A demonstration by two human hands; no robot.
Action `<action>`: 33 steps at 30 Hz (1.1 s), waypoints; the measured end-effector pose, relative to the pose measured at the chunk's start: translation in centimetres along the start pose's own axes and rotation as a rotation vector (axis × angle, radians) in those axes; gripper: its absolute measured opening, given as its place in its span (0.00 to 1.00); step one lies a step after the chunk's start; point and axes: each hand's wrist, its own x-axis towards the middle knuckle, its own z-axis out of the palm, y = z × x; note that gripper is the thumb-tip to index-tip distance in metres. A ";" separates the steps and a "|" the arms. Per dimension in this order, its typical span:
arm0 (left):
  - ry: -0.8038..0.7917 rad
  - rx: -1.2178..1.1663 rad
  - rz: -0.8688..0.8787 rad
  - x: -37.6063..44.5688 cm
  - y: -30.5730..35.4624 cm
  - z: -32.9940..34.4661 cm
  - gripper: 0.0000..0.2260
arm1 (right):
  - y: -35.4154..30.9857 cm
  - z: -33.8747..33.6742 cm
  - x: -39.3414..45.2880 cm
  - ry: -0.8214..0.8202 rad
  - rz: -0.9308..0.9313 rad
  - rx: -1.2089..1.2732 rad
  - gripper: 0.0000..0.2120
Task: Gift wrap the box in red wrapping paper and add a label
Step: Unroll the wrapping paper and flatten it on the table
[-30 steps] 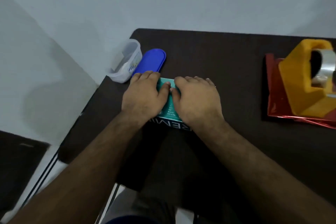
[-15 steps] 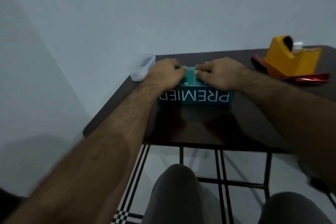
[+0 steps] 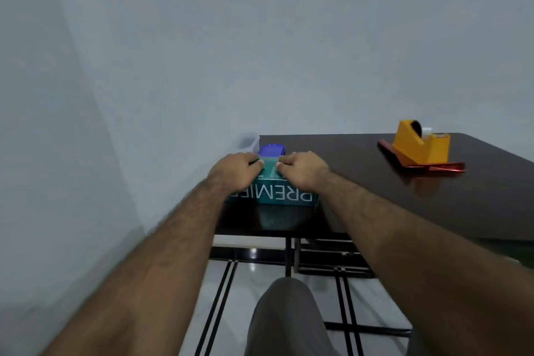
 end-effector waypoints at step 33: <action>-0.049 -0.242 0.207 10.8 27.3 10.9 0.11 | 31.0 -6.7 -0.3 0.558 0.685 0.341 0.48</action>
